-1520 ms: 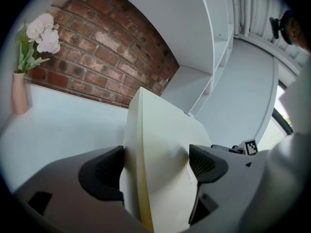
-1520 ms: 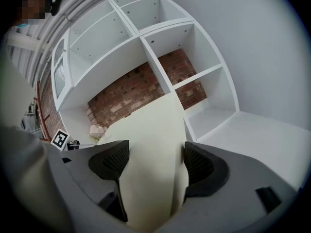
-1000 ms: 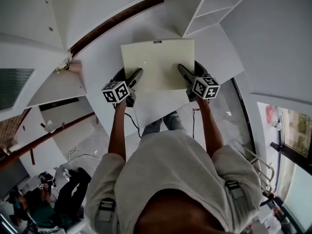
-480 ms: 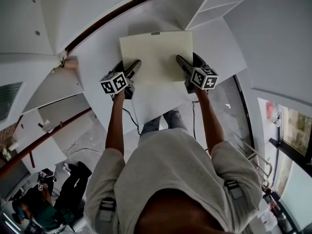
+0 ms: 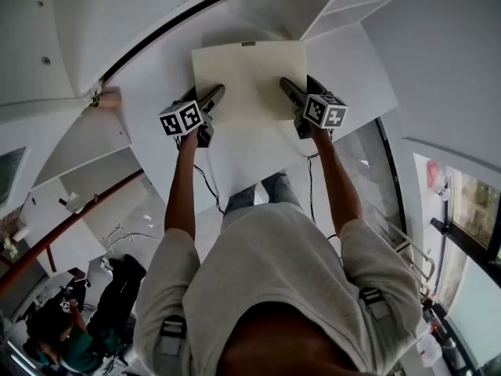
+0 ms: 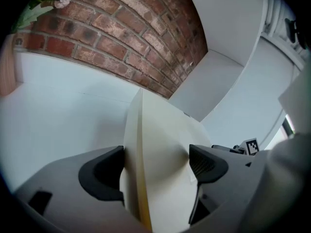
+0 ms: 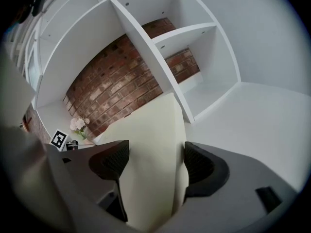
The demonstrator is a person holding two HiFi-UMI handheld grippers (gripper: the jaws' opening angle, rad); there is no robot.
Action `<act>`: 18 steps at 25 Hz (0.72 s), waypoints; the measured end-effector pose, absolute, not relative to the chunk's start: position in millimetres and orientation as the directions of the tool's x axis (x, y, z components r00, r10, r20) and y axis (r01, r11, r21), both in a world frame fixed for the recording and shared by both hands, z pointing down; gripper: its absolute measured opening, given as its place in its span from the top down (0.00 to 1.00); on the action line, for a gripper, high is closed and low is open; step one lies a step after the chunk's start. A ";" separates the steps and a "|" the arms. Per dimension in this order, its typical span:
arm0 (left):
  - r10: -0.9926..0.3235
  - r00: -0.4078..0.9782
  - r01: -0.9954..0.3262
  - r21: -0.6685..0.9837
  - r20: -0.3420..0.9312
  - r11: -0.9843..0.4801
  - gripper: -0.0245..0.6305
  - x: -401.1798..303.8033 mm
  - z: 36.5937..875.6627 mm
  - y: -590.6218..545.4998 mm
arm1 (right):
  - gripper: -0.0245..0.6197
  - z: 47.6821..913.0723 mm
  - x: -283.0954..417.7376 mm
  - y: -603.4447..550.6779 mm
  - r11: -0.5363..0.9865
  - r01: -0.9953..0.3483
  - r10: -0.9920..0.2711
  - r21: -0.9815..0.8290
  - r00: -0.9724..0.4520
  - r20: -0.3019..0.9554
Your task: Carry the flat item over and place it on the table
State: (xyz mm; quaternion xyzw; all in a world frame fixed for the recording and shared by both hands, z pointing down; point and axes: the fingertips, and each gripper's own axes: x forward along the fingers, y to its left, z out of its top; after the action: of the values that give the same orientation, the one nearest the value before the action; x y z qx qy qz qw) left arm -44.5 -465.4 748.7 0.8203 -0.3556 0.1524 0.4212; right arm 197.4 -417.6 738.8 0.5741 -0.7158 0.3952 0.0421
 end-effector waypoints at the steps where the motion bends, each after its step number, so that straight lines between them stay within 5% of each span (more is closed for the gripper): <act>1: -0.452 0.698 -0.714 0.580 0.555 -0.392 0.31 -44.2 750.2 -466.9 | 0.38 740.6 198.0 -418.8 0.020 -0.855 -0.786 -0.519 -0.334 0.519; 18: -0.405 0.687 -0.726 0.591 0.603 -0.352 0.31 -39.8 777.6 -481.8 | 0.38 761.4 203.7 -434.4 -0.032 -0.848 -0.748 -0.529 -0.331 0.576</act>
State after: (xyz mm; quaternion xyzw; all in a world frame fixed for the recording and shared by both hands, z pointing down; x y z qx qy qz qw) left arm -39.8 -481.8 777.6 0.8025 -0.3522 0.1795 0.4469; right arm 203.7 -434.4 761.4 0.5753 -0.6933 0.4299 0.0584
